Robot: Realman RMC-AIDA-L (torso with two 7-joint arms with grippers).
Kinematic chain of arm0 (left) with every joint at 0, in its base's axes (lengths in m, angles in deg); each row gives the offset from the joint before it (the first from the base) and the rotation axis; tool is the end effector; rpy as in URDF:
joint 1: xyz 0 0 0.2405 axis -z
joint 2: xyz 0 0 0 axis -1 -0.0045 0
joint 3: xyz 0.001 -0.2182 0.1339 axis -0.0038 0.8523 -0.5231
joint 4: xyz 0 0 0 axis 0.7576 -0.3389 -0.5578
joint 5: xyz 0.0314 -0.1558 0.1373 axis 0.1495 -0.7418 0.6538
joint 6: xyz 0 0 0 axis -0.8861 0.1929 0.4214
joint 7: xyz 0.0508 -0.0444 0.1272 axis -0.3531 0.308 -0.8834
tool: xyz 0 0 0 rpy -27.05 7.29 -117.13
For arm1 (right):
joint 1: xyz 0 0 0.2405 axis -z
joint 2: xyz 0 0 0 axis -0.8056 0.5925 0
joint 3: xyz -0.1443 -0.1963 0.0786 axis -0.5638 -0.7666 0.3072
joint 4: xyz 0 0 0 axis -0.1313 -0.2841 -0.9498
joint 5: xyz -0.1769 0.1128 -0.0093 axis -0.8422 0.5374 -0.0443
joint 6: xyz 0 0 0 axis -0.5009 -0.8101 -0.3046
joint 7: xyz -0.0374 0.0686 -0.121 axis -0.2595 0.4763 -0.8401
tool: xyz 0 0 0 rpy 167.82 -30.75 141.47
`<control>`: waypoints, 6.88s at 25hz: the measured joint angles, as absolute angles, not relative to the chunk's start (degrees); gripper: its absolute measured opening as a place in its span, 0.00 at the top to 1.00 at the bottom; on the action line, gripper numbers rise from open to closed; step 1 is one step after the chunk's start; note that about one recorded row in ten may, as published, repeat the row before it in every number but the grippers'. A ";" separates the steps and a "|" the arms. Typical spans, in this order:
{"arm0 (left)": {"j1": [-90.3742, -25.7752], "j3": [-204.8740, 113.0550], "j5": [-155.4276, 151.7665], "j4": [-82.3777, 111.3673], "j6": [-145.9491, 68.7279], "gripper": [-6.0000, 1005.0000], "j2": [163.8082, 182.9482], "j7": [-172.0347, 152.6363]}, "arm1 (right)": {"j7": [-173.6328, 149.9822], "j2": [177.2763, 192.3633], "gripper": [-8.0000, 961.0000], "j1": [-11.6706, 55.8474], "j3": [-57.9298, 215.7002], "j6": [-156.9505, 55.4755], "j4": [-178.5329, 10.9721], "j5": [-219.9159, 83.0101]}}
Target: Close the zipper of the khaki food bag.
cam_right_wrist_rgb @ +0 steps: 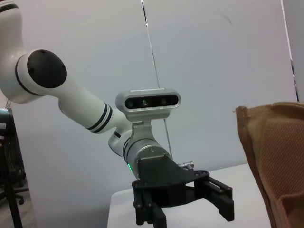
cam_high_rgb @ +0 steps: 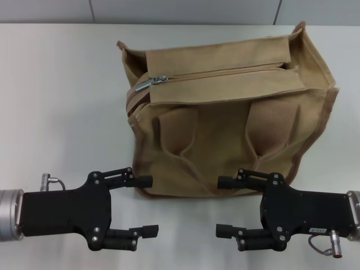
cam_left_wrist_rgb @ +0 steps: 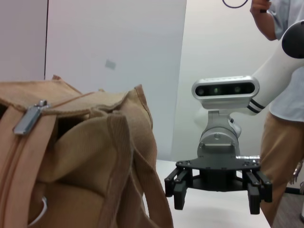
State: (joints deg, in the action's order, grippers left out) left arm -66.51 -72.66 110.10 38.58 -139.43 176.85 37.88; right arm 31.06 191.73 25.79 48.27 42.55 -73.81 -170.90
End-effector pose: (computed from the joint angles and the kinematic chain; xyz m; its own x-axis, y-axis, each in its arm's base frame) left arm -0.2893 0.2308 -0.0176 0.7892 0.1031 0.6055 0.1563 -0.9871 -0.0356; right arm 0.2617 0.2365 -0.0614 0.7313 -0.1539 -0.6645 -0.1799 -0.9832 0.0297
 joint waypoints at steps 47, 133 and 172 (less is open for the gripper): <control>-65.60 -58.25 88.97 27.32 -121.99 0.17 177.21 34.18 | 26.15 191.81 0.16 26.25 49.53 42.60 -78.40 -168.86; -65.76 -56.93 84.73 17.21 -132.12 0.95 177.38 23.77 | 106.92 191.78 0.16 14.29 50.47 44.22 -81.44 -143.76; -63.17 -54.87 84.62 16.22 -132.95 0.95 177.47 24.17 | -18.22 191.82 0.16 14.28 48.96 45.68 -94.37 -137.61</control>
State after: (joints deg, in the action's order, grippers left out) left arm -63.17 -54.87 84.62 16.22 -132.95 177.47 24.17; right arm -18.22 191.82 14.28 48.96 45.68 -94.37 -137.61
